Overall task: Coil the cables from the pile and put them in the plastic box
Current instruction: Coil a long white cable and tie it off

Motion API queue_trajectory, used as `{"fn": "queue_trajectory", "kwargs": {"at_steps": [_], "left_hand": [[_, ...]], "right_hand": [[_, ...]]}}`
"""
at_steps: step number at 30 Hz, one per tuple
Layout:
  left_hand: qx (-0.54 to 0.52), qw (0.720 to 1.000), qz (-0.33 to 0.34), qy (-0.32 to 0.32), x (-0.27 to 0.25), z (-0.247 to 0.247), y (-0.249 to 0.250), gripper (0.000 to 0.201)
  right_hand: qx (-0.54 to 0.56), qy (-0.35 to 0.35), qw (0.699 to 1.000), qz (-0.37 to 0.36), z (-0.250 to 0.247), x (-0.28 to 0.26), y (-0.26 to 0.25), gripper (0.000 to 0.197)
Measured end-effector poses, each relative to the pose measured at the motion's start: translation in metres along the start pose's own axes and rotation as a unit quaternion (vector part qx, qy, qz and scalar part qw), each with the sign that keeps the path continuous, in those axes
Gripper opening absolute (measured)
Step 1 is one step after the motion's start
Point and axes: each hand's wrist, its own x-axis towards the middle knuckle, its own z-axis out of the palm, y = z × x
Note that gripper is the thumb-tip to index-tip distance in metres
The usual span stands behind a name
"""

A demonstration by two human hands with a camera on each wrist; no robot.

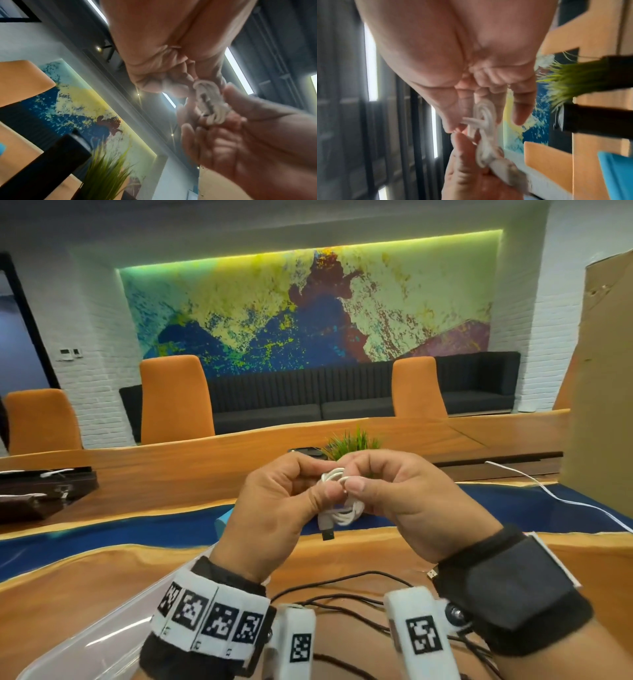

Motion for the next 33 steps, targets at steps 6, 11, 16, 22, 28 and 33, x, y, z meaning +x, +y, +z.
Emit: {"fn": "queue_trajectory", "kwargs": {"at_steps": [6, 11, 16, 22, 28, 33], "left_hand": [[0.309, 0.948, 0.07, -0.019, 0.0, -0.008, 0.001, 0.019], [0.221, 0.973, 0.021, -0.068, 0.001, -0.015, 0.001, 0.013], [-0.021, 0.999, -0.04, -0.022, 0.001, -0.005, 0.001, 0.015], [0.129, 0.988, 0.059, 0.057, 0.0, 0.011, -0.009, 0.022], [0.252, 0.938, 0.186, 0.152, 0.0, 0.016, -0.012, 0.023], [0.247, 0.928, 0.231, 0.157, -0.003, 0.023, -0.014, 0.021]], "right_hand": [[0.148, 0.021, 0.983, 0.103, 0.009, 0.003, 0.007, 0.03], [-0.098, 0.083, 0.991, -0.028, 0.004, 0.004, 0.009, 0.024], [-0.102, 0.086, 0.99, -0.041, 0.002, 0.003, 0.01, 0.02], [0.019, 0.102, 0.99, 0.097, 0.006, 0.003, 0.006, 0.014], [0.108, 0.07, 0.981, 0.147, -0.002, -0.001, -0.004, 0.031], [0.038, 0.067, 0.991, 0.106, 0.004, -0.001, -0.01, 0.049]]}}
